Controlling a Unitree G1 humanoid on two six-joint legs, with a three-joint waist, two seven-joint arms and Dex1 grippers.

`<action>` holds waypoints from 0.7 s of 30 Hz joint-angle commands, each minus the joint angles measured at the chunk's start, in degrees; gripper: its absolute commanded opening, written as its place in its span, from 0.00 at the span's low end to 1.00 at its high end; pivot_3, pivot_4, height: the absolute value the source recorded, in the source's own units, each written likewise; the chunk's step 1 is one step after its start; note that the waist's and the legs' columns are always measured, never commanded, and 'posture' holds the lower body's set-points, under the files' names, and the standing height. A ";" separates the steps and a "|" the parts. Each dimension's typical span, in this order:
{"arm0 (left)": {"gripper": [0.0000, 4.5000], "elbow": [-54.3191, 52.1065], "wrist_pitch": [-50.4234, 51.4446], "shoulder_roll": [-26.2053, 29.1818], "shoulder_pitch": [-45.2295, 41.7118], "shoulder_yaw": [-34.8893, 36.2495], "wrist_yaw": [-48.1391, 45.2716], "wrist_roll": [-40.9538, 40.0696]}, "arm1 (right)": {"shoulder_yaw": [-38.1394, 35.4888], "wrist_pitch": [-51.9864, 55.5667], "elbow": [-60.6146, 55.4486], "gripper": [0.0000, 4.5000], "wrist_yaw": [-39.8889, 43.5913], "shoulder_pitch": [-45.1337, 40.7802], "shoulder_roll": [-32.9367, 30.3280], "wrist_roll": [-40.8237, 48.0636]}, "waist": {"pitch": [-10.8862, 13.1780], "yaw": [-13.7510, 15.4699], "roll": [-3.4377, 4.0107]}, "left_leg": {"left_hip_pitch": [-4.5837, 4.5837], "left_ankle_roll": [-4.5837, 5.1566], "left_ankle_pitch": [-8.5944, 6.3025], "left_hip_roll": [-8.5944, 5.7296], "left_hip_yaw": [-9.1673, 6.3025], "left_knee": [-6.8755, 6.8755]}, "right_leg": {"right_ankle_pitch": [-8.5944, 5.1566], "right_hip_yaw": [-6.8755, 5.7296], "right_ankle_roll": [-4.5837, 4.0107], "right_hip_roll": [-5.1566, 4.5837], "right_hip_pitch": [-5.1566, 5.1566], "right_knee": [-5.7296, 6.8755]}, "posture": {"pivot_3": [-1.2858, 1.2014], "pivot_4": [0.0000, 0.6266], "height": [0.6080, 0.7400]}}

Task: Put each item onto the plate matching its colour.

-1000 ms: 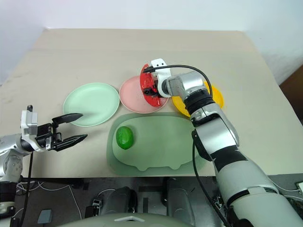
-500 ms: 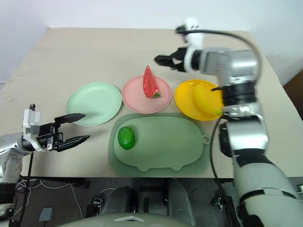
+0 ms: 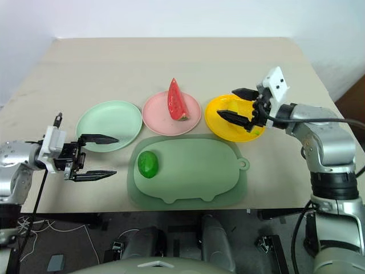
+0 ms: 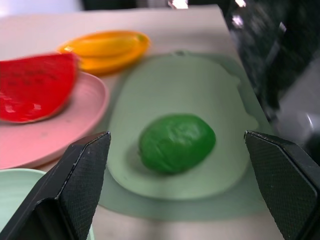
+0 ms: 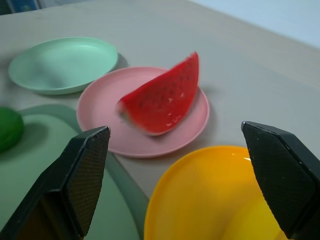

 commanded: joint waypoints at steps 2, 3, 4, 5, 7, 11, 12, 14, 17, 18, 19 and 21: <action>1.00 7.57 -9.65 5.09 -8.17 -12.13 -1.55 -1.94 | -4.25 -8.43 -7.42 0.99 10.85 8.21 -2.88 4.02 | 0.00 0.45 0.00 | 0.00 0.00 0.00 -0.02 -0.02 0.01 | 0.00 0.00 0.00 -0.02 0.02 0.00 | 0.52 0.24 0.97; 1.00 9.48 -10.66 5.21 -10.32 -14.25 -1.55 -2.62 | -4.70 -9.64 -7.53 0.99 12.54 9.90 -3.39 4.26 | 0.00 0.54 0.00 | -0.02 0.00 0.00 -0.04 0.00 0.03 | 0.01 0.01 0.02 -0.07 0.02 -0.01 | 0.52 0.24 0.97; 1.00 11.19 -11.59 5.31 -12.24 -16.24 -1.55 -3.32 | -5.08 -10.78 -7.57 0.99 13.91 11.31 -3.77 4.42 | 0.00 0.63 0.00 | -0.04 0.01 -0.01 -0.08 0.01 0.06 | 0.02 0.02 0.03 -0.14 0.04 -0.02 | 0.52 0.24 0.97; 1.00 12.97 -12.75 5.29 -14.33 -18.57 -1.55 -3.83 | -5.54 -12.29 -7.31 0.99 15.27 12.88 -4.23 4.15 | 0.00 0.70 0.00 | -0.03 0.06 -0.03 -0.10 0.06 0.11 | 0.03 0.06 0.05 -0.16 0.05 -0.02 | 0.52 0.24 0.97; 1.00 16.32 -14.83 5.03 -17.81 -22.56 -1.55 -4.71 | -6.30 -15.45 -6.64 0.99 17.48 15.37 -4.80 3.69 | 0.00 0.86 0.00 | -0.05 0.12 -0.07 -0.10 0.07 0.22 | 0.05 0.06 0.07 -0.15 0.07 -0.02 | 0.52 0.24 0.97; 1.00 22.42 -19.20 3.46 -24.25 -30.98 -1.55 -5.88 | -7.72 -20.48 -5.75 0.99 21.03 20.86 -6.37 2.48 | 0.00 1.34 0.00 | -0.05 0.12 -0.06 -0.10 0.06 0.24 | 0.04 0.05 0.07 -0.08 0.07 0.00 | 0.52 0.24 0.97; 1.00 23.33 -19.95 3.11 -25.57 -33.06 -1.55 -6.32 | -8.07 -21.66 -5.61 0.99 21.54 21.85 -6.54 2.19 | 0.00 1.36 0.00 | -0.06 0.12 -0.06 -0.10 0.06 0.24 | 0.04 0.05 0.06 -0.08 0.07 0.01 | 0.52 0.24 0.97; 1.00 25.45 -21.59 2.20 -28.35 -37.24 -1.55 -7.09 | -8.48 -22.08 -5.66 0.99 21.78 22.46 -7.18 2.43 | 0.00 1.37 0.00 | -0.07 0.12 -0.06 -0.11 0.06 0.32 | 0.04 0.05 0.07 -0.08 0.08 0.02 | 0.52 0.24 0.97; 1.00 29.22 -23.11 0.90 -32.41 -42.76 -1.55 -7.52 | -8.78 -20.98 -6.27 0.99 20.00 21.34 -7.29 3.26 | 0.01 1.26 -0.01 | -0.23 0.23 -0.12 -0.07 0.02 0.84 | 0.05 0.05 0.07 -0.05 0.10 0.10 | 0.52 0.24 0.97; 1.00 30.45 -23.46 0.14 -33.84 -44.51 -1.55 -7.80 | -8.82 -20.72 -6.52 0.99 19.64 21.20 -7.30 3.40 | 0.01 1.33 -0.01 | -0.23 0.24 -0.13 -0.07 0.03 0.89 | 0.05 0.06 0.08 -0.06 0.12 0.10 | 0.52 0.24 0.97; 1.00 31.49 -24.13 -0.51 -35.02 -46.09 -1.55 -8.07 | -8.85 -20.55 -6.84 0.99 19.47 21.27 -7.36 3.52 | 0.01 1.35 -0.02 | -0.20 0.26 -0.14 -0.08 0.02 0.92 | 0.05 0.06 0.08 -0.06 0.17 0.09 | 0.52 0.24 0.97; 1.00 33.04 -25.07 -1.58 -36.77 -48.66 -1.55 -8.78 | -9.02 -20.40 -7.38 0.99 18.76 21.46 -7.25 3.66 | 0.01 1.38 -0.02 | -0.19 0.28 -0.15 -0.08 -0.01 0.93 | 0.05 0.06 0.08 -0.06 0.22 0.07 | 0.52 0.24 0.97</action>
